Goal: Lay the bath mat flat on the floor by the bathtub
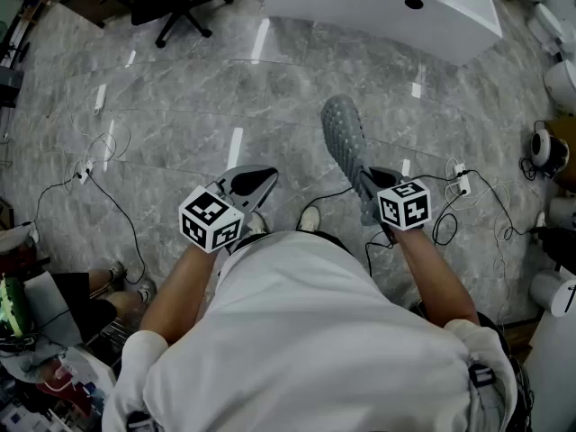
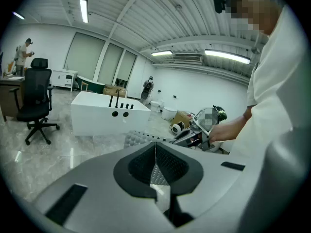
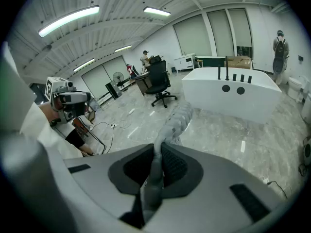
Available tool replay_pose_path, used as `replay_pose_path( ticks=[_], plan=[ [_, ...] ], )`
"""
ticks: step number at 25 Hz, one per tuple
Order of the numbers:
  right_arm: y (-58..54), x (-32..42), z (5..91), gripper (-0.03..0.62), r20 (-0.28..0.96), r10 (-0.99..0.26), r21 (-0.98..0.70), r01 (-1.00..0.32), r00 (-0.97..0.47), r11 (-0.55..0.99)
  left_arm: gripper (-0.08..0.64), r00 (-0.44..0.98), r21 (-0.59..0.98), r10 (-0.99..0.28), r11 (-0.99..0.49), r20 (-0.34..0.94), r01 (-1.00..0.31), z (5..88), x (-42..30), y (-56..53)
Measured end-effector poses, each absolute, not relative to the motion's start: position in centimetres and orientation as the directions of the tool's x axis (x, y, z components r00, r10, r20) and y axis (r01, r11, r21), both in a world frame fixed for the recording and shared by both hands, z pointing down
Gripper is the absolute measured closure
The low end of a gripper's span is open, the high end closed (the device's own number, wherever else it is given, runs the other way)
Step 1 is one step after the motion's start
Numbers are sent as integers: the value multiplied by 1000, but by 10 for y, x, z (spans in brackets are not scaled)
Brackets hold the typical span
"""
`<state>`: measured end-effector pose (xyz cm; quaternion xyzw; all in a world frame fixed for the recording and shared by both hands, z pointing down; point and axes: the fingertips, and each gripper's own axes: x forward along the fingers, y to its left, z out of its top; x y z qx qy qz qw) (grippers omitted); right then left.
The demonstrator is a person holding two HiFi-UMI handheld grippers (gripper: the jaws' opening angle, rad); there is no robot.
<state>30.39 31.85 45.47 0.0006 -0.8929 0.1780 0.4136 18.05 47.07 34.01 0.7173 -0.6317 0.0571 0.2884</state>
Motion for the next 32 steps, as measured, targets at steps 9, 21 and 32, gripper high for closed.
replay_pose_path(
  ticks=[9, 21, 32],
  plan=[
    [277, 301, 461, 543, 729, 110, -317, -191, -676, 929, 541, 164, 327, -874, -6, 458, -945, 340, 182, 458],
    [216, 173, 460, 543, 670, 67, -414, -297, -739, 860, 541, 317, 382, -869, -165, 380, -909, 360, 98, 374],
    [142, -18, 441, 543, 676, -80, -404, -459, -733, 791, 541, 507, 353, -780, -387, 368, -852, 353, -95, 280]
  ],
)
